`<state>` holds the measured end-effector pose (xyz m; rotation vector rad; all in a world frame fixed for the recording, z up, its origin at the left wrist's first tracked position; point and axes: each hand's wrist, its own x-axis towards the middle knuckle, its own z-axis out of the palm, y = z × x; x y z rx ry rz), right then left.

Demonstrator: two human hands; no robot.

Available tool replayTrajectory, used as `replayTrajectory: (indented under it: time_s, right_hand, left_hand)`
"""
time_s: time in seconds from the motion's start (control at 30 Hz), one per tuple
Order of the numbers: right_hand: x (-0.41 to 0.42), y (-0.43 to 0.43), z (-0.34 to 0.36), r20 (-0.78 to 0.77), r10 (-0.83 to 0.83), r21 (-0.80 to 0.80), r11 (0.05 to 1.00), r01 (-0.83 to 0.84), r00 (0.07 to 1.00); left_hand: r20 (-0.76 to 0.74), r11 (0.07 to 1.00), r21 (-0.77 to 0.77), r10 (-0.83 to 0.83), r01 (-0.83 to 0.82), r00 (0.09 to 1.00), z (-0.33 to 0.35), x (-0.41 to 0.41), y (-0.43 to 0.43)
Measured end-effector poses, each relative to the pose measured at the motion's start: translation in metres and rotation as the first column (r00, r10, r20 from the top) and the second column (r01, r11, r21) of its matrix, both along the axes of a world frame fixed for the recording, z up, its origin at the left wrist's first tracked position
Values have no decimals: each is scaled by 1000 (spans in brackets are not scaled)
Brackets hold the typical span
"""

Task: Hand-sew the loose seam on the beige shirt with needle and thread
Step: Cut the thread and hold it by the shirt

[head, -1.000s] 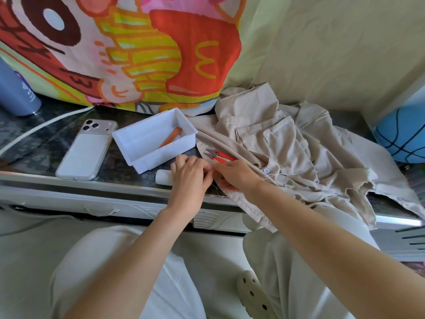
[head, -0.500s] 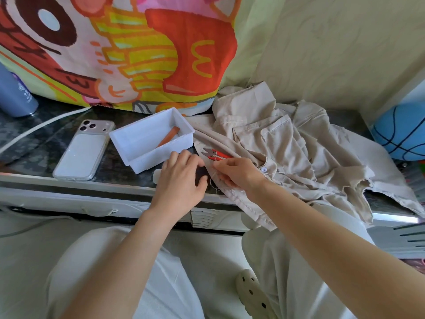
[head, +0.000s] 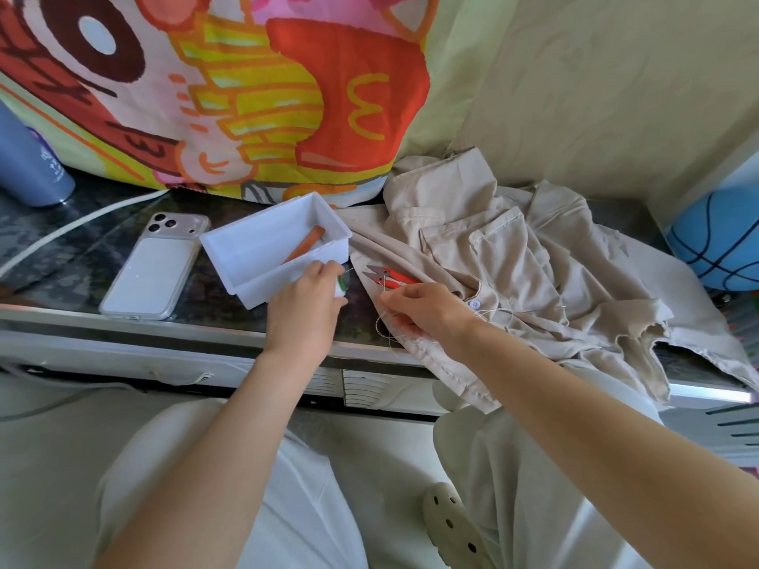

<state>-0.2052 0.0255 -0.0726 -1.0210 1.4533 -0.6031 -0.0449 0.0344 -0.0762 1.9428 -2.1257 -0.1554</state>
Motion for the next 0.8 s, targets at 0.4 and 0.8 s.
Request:
replayTrajectory:
  time_s: [0.4,0.8]
  right_hand:
    - [-12,9,6,26,37,-127,991,-33,999]
    - [-31,14,8,18,102,-192,977,-96,995]
  left_hand:
    - [-415,998,-49,18,-42,910,-1,-27,-2]
    - [-871,939,316,230,138,434,24,-51,16]
